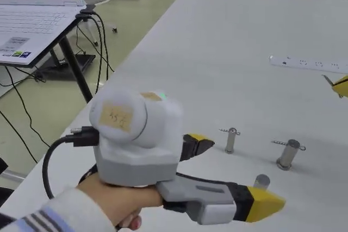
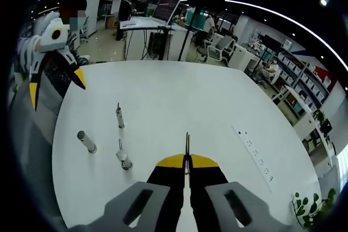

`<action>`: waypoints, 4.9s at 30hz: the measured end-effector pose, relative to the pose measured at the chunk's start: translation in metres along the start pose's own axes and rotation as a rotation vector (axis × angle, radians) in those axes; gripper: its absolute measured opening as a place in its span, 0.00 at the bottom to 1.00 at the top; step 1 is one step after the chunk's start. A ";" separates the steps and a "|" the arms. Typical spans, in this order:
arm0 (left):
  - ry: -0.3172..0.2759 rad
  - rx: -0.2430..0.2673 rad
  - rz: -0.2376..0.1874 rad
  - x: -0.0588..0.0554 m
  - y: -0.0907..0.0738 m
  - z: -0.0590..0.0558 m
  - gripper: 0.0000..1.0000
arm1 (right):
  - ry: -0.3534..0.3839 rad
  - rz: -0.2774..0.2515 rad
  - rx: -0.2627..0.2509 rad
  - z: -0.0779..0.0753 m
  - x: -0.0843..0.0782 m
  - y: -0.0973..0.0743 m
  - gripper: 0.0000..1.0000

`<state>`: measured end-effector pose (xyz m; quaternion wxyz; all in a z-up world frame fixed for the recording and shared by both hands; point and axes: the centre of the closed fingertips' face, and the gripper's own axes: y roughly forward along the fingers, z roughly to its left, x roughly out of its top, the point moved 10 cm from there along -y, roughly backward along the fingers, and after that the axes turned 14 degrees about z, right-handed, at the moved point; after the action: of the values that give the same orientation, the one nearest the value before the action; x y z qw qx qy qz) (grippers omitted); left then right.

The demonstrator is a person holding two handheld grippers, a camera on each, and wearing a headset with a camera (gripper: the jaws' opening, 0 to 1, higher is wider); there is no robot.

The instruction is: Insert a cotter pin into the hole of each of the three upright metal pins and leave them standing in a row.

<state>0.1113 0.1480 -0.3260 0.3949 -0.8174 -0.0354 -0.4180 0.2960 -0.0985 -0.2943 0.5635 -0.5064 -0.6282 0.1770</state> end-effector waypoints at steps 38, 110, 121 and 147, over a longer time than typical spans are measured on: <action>-0.012 -0.101 -0.082 0.051 0.009 -0.001 0.30 | -0.308 -0.200 -0.034 0.128 0.037 -0.039 0.00; 0.026 -0.080 0.000 0.041 0.002 -0.001 0.00 | -0.347 -0.194 0.049 0.141 0.037 -0.031 0.10; 0.201 -0.093 0.013 0.044 0.000 -0.007 0.00 | -0.282 -0.196 0.096 0.141 0.032 -0.030 0.10; 0.540 -0.033 0.114 0.045 0.002 -0.012 0.00 | -0.259 -0.185 0.172 0.150 0.028 -0.035 0.00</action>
<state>0.1338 0.1264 -0.2914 0.3997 -0.6832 0.1239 -0.5984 0.1519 -0.0375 -0.2974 0.5330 -0.3694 -0.7220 0.2412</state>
